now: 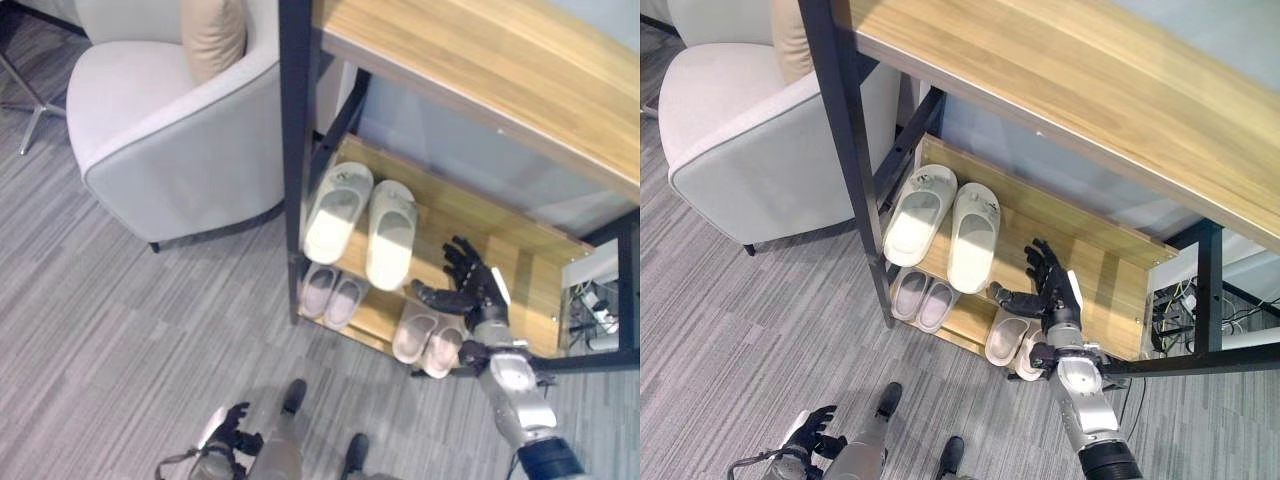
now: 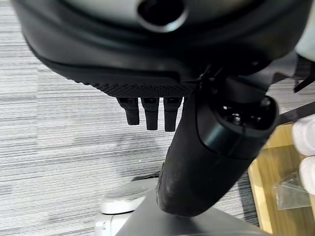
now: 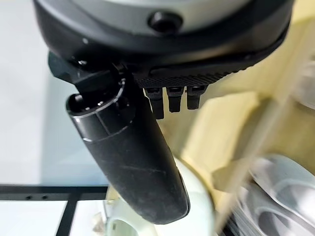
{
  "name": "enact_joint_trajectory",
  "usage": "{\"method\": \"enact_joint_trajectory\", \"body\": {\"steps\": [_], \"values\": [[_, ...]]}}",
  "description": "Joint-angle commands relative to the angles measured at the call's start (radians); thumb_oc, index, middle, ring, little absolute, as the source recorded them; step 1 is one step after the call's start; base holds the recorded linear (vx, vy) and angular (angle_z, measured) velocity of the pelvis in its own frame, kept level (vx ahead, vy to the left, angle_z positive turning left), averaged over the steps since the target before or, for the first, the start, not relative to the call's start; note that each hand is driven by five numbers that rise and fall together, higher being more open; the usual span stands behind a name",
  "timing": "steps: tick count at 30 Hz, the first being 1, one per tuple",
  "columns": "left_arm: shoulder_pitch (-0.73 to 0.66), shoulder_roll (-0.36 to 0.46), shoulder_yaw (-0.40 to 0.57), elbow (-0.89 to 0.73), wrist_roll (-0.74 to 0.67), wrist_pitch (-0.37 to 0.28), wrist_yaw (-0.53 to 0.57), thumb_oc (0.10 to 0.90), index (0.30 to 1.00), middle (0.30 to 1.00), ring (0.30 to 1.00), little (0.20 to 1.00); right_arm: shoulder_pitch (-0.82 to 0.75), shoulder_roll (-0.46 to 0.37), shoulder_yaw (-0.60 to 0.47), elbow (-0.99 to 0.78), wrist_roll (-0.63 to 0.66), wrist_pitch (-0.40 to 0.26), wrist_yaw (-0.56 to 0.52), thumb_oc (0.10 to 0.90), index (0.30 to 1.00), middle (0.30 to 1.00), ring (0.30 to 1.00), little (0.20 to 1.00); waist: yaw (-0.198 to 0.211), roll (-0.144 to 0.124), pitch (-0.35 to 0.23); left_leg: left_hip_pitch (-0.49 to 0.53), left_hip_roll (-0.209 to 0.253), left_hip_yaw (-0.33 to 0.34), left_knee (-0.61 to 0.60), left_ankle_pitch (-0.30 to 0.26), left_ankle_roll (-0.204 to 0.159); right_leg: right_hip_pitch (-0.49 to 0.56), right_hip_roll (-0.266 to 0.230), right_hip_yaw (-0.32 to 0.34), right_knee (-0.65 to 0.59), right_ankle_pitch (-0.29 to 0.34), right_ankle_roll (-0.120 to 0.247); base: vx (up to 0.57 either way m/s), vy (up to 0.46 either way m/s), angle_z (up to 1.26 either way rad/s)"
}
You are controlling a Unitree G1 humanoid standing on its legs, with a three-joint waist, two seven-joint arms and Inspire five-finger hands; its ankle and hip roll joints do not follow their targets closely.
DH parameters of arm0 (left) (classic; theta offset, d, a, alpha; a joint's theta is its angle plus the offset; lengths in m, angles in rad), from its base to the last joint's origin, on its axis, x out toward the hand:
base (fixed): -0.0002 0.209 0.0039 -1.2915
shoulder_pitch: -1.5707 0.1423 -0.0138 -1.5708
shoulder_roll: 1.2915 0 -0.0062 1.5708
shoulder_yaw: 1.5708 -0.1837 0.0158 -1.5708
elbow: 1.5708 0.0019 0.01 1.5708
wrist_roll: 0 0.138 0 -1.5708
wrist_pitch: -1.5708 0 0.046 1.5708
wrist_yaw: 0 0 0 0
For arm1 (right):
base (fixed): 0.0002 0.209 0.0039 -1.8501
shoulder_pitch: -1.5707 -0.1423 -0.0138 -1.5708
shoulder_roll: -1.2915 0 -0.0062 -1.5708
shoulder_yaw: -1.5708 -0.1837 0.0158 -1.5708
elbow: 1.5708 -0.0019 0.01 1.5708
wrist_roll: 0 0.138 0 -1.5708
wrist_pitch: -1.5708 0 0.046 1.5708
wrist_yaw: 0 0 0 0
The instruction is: Arrange the slippers neatly on the shoe rack.
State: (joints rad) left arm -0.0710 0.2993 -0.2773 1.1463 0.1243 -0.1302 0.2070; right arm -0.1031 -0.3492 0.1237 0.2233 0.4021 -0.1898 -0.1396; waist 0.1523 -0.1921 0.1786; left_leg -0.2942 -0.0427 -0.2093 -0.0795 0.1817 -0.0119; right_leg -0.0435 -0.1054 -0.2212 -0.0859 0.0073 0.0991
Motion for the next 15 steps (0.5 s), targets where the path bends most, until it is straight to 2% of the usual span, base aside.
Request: {"method": "enact_joint_trajectory", "body": {"steps": [1, 10, 12, 15], "values": [[0.002, -0.042, -0.013, 0.028, -0.007, -0.030, 0.004, 0.800, 0.900, 0.900, 0.900, 0.900, -0.051, -0.038, -0.038, -0.071, 0.052, -0.097, 0.010, 0.800, 0.900, 0.900, 0.900, 0.900, -0.005, 0.022, -0.021, 0.137, 0.017, -0.006, 0.005, -0.185, 0.023, -0.047, -0.043, 0.037, 0.037, 0.022, 0.067, 0.00, 0.000, 0.00], [0.016, -0.041, -0.027, 0.010, -0.010, -0.031, 0.007, 0.800, 0.900, 0.900, 0.900, 0.900, -0.051, 0.033, 0.051, -0.058, 0.211, -0.098, 0.086, 0.800, 0.900, 0.900, 0.900, 0.900, 0.001, 0.037, -0.011, 0.141, 0.011, -0.001, 0.007, -0.186, 0.025, -0.048, -0.048, 0.039, 0.048, 0.023, 0.067, 0.00, 0.010, -0.04], [0.018, -0.042, -0.037, 0.001, -0.018, -0.032, 0.009, 0.800, 0.900, 0.900, 0.900, 0.900, -0.062, 0.069, 0.081, -0.042, 0.330, -0.102, 0.132, 0.800, 0.900, 0.900, 0.900, 0.900, 0.005, 0.040, -0.010, 0.142, 0.010, -0.002, 0.007, -0.185, 0.025, -0.048, -0.050, 0.038, 0.050, 0.024, 0.067, 0.00, 0.007, -0.02], [0.021, -0.045, -0.041, -0.008, -0.016, -0.034, 0.010, 0.800, 0.900, 0.900, 0.900, 0.900, -0.060, 0.078, 0.134, -0.048, 0.402, -0.086, 0.185, 0.800, 0.900, 0.900, 0.900, 0.900, 0.011, 0.044, -0.008, 0.144, 0.008, -0.003, 0.008, -0.185, 0.024, -0.045, -0.054, 0.036, 0.051, 0.024, 0.068, 0.00, 0.000, 0.00]]}}
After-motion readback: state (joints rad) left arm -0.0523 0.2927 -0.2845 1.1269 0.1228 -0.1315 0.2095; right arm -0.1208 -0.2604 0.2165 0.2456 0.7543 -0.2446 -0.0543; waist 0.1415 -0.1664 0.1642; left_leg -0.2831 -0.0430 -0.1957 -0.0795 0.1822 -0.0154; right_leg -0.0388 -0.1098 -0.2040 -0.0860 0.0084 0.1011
